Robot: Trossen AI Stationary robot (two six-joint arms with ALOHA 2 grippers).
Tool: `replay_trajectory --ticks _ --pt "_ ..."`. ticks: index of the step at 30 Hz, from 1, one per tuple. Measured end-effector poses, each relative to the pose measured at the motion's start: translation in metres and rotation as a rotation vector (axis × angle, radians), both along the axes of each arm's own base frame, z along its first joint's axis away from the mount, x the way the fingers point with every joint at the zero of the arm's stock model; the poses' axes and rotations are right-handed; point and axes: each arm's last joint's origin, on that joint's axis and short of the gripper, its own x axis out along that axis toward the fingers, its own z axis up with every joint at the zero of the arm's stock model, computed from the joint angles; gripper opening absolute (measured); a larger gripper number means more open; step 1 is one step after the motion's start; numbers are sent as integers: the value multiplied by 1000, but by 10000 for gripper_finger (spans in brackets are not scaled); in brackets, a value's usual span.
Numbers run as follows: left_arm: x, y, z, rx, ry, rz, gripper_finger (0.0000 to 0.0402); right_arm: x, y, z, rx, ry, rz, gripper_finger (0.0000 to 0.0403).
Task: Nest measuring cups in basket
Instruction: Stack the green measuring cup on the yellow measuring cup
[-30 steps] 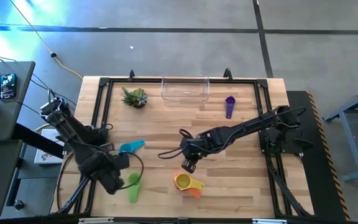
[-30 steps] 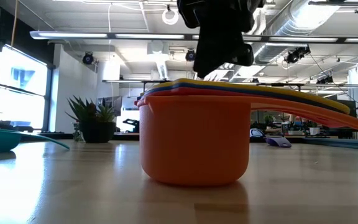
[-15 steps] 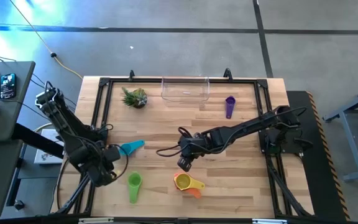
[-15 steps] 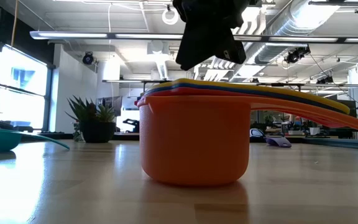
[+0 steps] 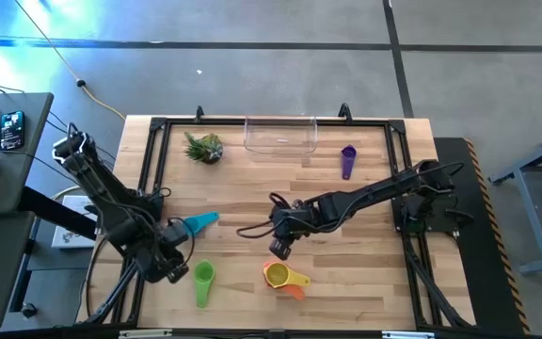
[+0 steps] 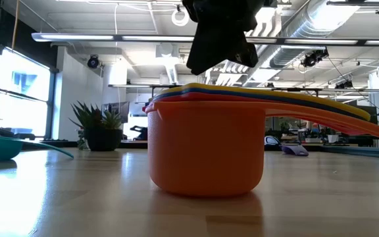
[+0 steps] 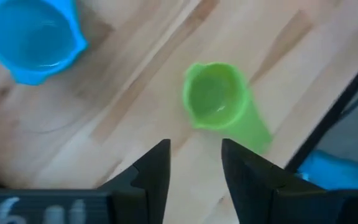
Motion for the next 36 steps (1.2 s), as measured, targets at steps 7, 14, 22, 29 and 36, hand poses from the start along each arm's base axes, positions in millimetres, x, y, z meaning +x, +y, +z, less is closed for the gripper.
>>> replay_trajectory --ticks 7,14,22,29,36 --pt "13 -6 -13 24 21 29 162 0 0 0 -11 1 37 50" --pt "26 -12 -32 77 70 56 157 0 1 0 1 4 53 50" --pt "43 -18 -51 76 89 86 154 0 1 0 1 6 83 50" --pt "51 -20 -65 73 155 105 152 0 1 0 -8 5 97 50" --pt "55 -22 -75 78 190 112 152 0 1 0 -8 5 96 50"
